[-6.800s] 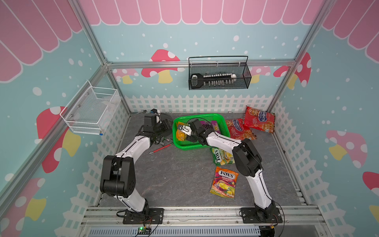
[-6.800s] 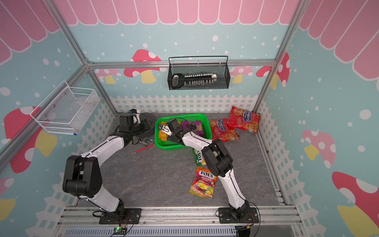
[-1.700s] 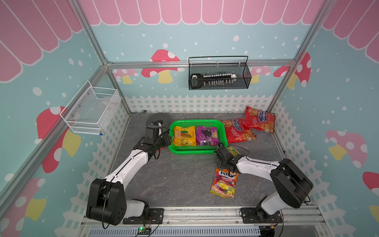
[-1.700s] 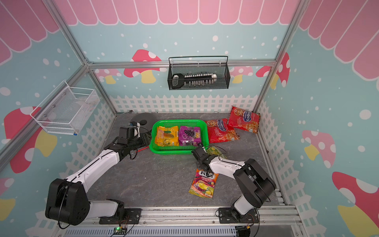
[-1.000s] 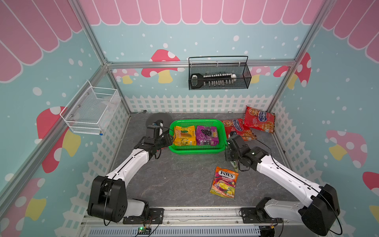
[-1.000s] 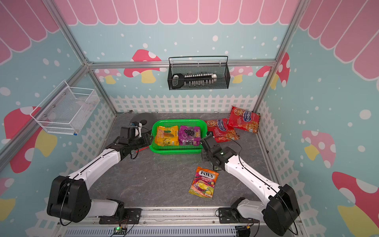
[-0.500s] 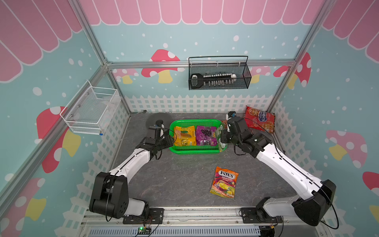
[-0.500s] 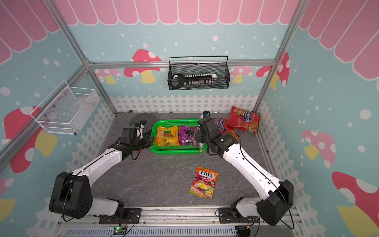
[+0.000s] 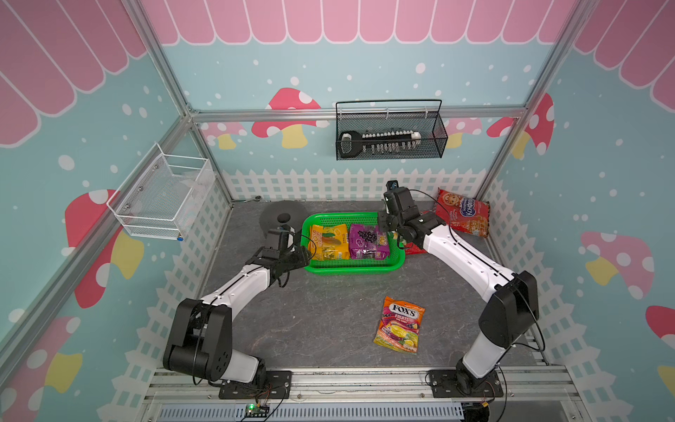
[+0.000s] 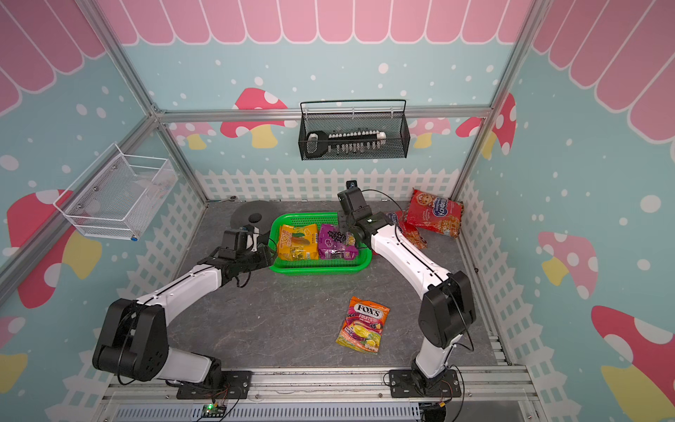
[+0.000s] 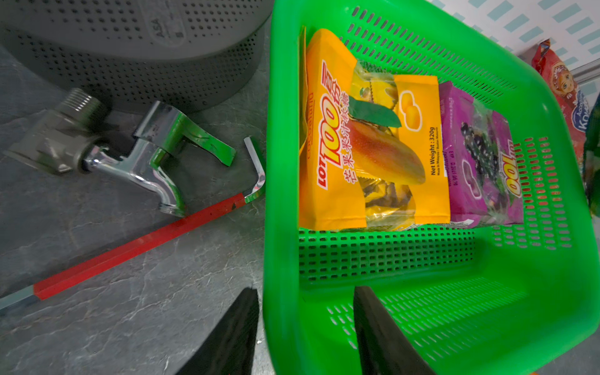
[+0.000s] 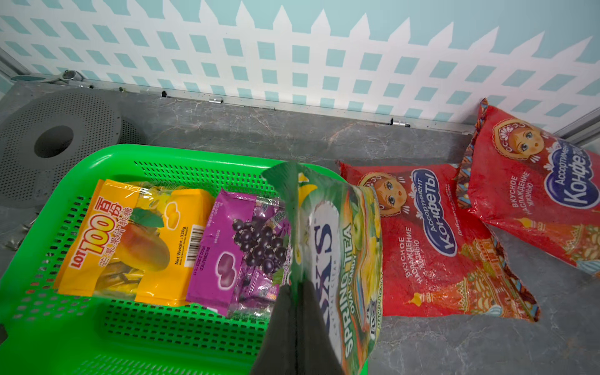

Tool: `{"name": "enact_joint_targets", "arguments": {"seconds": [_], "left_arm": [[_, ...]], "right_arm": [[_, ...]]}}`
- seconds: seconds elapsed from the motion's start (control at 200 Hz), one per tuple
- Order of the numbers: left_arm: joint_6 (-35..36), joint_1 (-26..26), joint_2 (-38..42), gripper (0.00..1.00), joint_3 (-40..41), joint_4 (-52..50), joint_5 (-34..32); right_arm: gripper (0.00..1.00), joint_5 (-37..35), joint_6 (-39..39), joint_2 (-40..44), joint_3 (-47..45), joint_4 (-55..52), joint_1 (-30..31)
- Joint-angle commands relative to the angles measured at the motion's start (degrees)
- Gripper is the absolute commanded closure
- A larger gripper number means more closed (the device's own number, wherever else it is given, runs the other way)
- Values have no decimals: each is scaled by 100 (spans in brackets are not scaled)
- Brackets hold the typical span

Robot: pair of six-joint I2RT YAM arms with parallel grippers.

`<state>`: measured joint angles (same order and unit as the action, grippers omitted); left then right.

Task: Put the candies in the basket
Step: Place the candy in the basket.

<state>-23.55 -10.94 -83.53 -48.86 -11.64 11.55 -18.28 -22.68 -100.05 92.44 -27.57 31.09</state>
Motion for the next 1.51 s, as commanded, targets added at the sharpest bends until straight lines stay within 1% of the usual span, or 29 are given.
{"name": "enact_joint_targets", "arguments": {"seconds": [0.0, 0.175, 0.2, 0.265, 0.36, 0.415, 0.53, 0.64, 0.7, 0.74, 0.815, 0.91, 0.99, 1.05, 1.136, 1.181, 1.221, 1.311, 1.501], "left_arm": [[134, -13, 21, 49, 104, 153, -26], [152, 0, 20, 49, 105, 164, 18], [159, -5, 15, 49, 108, 163, 30], [180, -4, 12, 49, 114, 154, 47], [202, -4, 27, 49, 138, 152, 86], [224, -4, 40, 49, 153, 154, 95], [241, -4, 47, 49, 164, 155, 105], [256, 0, 28, 49, 157, 153, 139], [262, -4, 16, 49, 150, 153, 162], [246, -4, 12, 49, 154, 152, 167], [253, -4, 12, 49, 149, 151, 206], [252, -2, 12, 49, 152, 151, 230], [259, -5, 16, 49, 151, 153, 221], [264, 3, 38, 49, 169, 150, 203], [263, 4, 38, 49, 175, 152, 174], [255, 6, 29, 49, 173, 151, 177], [247, 3, 12, 49, 159, 152, 177], [240, 1, 0, 49, 149, 154, 206], [237, -4, 7, 49, 132, 164, 184]], "right_arm": [[100, 209, 129, -295, 399, 214, -20], [100, 1395, -512, -823, 626, 243, -23], [100, 1586, -642, -1059, 626, 268, -20], [100, 2064, -958, -1281, 592, 375, -13], [100, 2434, -1443, -1541, 462, 602, 7], [100, 2513, -1636, -1649, 368, 759, 39], [100, 2389, -1838, -1821, 364, 946, 131], [100, 2302, -2276, -1895, 248, 1108, 146], [97, 2346, -2428, -1861, 116, 1277, 173], [92, 2314, -2478, -1839, 58, 1379, 206], [83, 2028, -2443, -1825, 71, 1402, 290], [62, 1823, -2437, -1895, 63, 1430, 297], [55, 1776, -2293, -1977, 111, 1411, 299], [53, 1779, -2205, -2006, 103, 1401, 295], [54, 1778, -2066, -2048, 105, 1398, 285], [54, 1572, -2031, -2074, 107, 1307, 284], [54, 1234, -2046, -2086, 95, 1140, 299], [54, 575, -1963, -2100, -40, 1129, 294], [53, 353, -1805, -2333, 104, 1054, 296]]}}
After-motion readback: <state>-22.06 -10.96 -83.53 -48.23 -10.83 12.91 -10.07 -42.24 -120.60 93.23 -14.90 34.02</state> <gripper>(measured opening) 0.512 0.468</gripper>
